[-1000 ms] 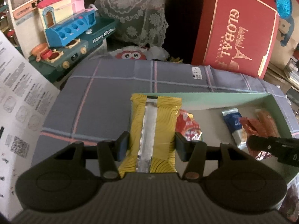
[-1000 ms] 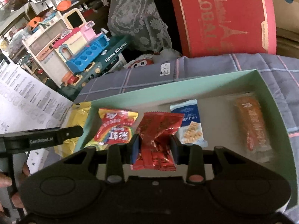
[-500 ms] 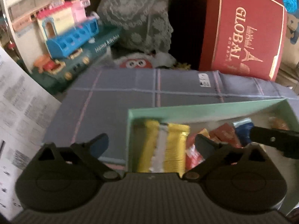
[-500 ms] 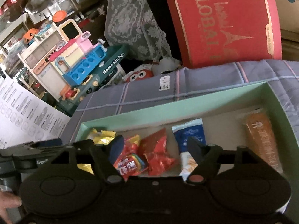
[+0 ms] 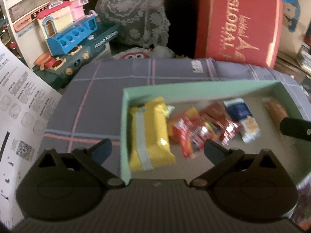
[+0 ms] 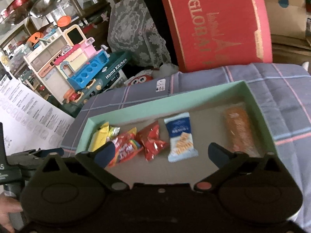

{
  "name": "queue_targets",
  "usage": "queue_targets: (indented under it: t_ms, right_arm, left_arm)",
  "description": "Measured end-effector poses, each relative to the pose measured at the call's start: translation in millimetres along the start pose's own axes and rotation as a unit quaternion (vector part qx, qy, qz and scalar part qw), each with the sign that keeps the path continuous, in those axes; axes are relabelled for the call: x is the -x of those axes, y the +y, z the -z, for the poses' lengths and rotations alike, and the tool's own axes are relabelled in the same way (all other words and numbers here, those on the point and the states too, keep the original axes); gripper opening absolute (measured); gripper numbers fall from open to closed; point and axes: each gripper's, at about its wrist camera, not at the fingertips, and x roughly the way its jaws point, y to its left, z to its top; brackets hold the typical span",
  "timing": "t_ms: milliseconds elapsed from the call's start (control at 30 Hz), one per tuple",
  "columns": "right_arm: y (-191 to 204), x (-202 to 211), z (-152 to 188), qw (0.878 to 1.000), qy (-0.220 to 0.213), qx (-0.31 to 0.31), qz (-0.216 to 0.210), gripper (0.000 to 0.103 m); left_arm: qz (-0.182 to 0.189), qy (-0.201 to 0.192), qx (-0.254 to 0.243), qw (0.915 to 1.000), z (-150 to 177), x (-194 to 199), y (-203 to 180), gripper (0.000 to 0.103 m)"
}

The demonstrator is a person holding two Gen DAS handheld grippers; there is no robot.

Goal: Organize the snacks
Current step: 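Grasp the mango CVT packet with the left gripper while the right grasps an orange bag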

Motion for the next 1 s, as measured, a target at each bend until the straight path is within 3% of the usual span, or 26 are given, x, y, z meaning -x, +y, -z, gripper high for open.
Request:
queue_targets:
  t_ms: [367, 733, 1000]
  right_arm:
    - [-45, 77, 44, 1.0, -0.009, -0.024, 0.014, 0.103]
    - [-79, 122, 107, 0.999, 0.022, -0.023, 0.037, 0.103]
    - [-50, 115, 131, 0.993, 0.082, 0.076, 0.046, 0.097]
  left_arm:
    - [0.053, 0.005, -0.053, 0.9972, 55, 48, -54, 0.103]
    - [0.09, 0.027, -0.148, 0.9846, 123, 55, -95, 0.103]
    - [0.111, 0.032, -0.19, 0.975, 131, 37, -103, 0.092]
